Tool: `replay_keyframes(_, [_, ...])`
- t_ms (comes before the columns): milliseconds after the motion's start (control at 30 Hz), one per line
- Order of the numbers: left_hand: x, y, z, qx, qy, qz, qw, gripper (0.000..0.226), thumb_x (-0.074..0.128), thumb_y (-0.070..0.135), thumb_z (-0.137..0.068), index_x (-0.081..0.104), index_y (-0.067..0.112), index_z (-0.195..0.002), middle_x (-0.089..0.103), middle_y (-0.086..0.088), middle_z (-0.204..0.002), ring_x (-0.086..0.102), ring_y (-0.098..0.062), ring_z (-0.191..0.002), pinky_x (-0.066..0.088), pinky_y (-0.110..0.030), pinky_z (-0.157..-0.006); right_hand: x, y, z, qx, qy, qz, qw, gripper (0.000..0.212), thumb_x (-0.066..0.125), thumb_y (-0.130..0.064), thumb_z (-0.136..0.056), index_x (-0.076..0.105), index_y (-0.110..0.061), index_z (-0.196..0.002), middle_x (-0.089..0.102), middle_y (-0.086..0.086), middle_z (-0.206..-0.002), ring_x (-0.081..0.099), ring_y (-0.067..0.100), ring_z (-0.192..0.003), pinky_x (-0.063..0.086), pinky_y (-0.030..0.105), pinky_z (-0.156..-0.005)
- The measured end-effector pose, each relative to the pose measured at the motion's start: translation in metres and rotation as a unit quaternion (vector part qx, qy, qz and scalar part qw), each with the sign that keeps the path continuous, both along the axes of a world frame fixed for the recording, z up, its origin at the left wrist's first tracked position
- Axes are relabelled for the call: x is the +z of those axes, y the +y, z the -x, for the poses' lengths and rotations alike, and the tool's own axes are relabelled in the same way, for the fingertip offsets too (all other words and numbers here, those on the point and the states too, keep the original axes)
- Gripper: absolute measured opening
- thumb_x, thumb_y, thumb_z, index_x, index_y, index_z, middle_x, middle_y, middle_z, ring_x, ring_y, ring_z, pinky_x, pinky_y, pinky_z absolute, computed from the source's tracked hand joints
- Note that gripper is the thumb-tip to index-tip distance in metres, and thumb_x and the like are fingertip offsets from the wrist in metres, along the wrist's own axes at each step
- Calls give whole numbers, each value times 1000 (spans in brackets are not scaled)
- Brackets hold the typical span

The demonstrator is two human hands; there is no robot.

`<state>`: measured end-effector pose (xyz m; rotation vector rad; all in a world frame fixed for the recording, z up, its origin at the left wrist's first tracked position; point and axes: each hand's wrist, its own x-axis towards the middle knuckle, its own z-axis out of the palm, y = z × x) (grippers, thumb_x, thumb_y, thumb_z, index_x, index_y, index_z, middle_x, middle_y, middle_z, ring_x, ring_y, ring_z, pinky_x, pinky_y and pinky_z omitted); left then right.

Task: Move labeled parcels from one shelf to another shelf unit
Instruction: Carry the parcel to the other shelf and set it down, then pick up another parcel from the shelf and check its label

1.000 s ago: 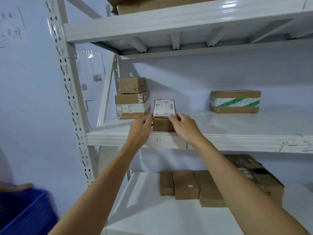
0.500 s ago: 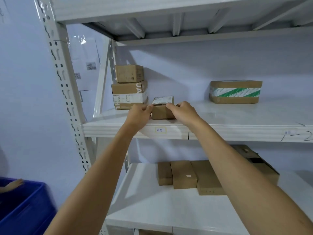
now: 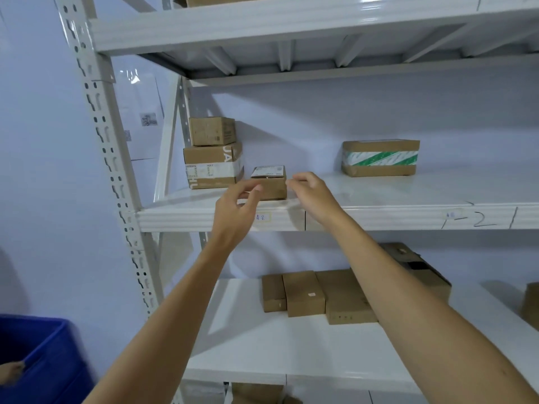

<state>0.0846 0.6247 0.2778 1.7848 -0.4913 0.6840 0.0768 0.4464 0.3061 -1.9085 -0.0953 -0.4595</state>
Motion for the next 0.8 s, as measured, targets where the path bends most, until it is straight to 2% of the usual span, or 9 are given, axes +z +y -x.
replay_keyframes(100, [-2,-15,21,-34,-25,5,999,20,58,38,-98,74,30,-107,72,19,-103,67,-4,-93,62,-46,-86,-14,-16,13,16,-9,4,1000,46,58,-38,-100,54,-19,-142,59,-2,-139,58,16,-124,47,30,-102])
replay_keyframes(200, [-1,-38,31,-77,-22,-6,997,30,56,43,-96,75,26,-111,73,16,-104,71,-19,-99,62,-53,-84,-26,-39,32,0,-30,-17,999,43,60,-37,-101,56,-20,-140,62,-1,-134,60,14,-122,46,27,-100])
replay_keyframes(367, [-20,-97,41,-148,-7,-17,989,37,54,45,-95,76,22,-113,77,6,-105,74,-20,-99,61,-50,-89,-45,-94,69,-71,-62,-25,995,35,61,-35,-100,61,-20,-132,68,-5,-121,64,12,-115,50,25,-97])
replay_keyframes(433, [-31,-125,47,-178,13,-26,984,33,55,43,-94,77,23,-109,78,7,-102,74,-18,-100,59,-48,-94,-49,-122,85,-100,-69,-23,992,33,61,-35,-100,62,-20,-130,67,-6,-117,64,10,-111,49,22,-92])
replay_keyframes(533, [-48,-168,54,-208,38,-41,977,18,58,31,-97,76,30,-99,78,8,-99,74,-16,-103,58,-46,-99,-56,-166,106,-128,-65,-2,990,29,62,-35,-100,64,-20,-125,66,-6,-116,64,11,-110,51,25,-94])
replay_keyframes(667, [-64,-238,74,-237,80,-62,966,22,59,27,-99,73,40,-88,78,11,-92,75,-20,-95,58,-41,-93,-76,-235,138,-163,-25,37,986,22,61,-35,-100,64,-23,-119,63,-12,-108,63,10,-103,48,19,-84])
replay_keyframes(733, [-76,-280,85,-250,116,-72,959,19,59,31,-101,76,32,-91,79,4,-94,75,-24,-94,58,-42,-89,-92,-275,156,-184,10,55,981,22,59,-34,-102,64,-22,-119,62,-14,-103,62,12,-101,44,18,-81])
replay_keyframes(800, [-90,-324,95,-258,137,-80,953,24,58,35,-102,78,22,-99,79,0,-101,74,-20,-98,57,-40,-90,-106,-320,173,-206,34,59,976,23,60,-31,-102,65,-18,-120,63,-11,-103,61,15,-103,45,23,-86])
